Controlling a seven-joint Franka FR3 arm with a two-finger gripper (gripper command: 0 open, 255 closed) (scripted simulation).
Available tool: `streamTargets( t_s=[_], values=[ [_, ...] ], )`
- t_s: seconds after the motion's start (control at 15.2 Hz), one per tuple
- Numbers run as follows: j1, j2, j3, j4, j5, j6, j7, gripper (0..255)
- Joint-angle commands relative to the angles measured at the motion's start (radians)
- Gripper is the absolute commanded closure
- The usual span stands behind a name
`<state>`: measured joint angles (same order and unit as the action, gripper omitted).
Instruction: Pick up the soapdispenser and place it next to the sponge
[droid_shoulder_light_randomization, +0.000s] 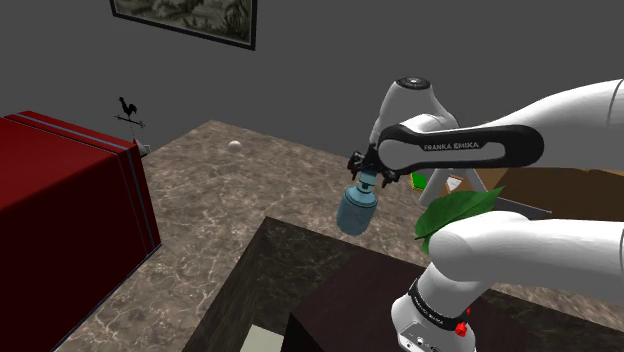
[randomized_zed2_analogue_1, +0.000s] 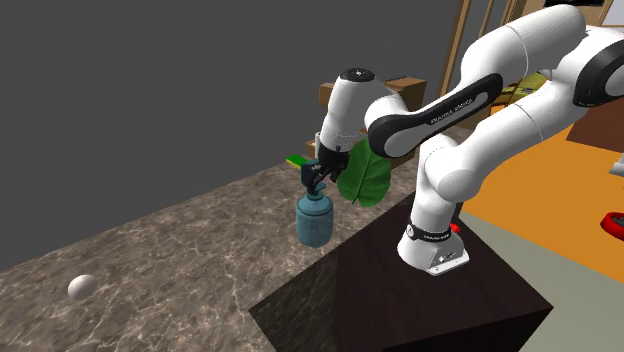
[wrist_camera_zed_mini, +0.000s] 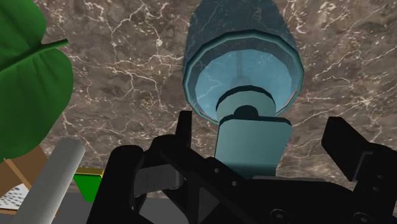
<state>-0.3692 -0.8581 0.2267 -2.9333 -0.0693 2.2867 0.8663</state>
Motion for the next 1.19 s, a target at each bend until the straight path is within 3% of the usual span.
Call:
streamTargets(
  t_s=[0.0, 0.46, 0.53, 1.12],
  values=[
    [-0.007, 0.023, 0.003, -0.009, -0.004, 0.033, 0.004, 0],
    [-0.007, 0.023, 0.003, -0.009, -0.004, 0.033, 0.004, 0],
    [-0.007, 0.023, 0.003, -0.009, -0.004, 0.033, 0.004, 255],
    [-0.007, 0.023, 0.003, -0.009, -0.004, 0.033, 0.004, 255]
  ],
)
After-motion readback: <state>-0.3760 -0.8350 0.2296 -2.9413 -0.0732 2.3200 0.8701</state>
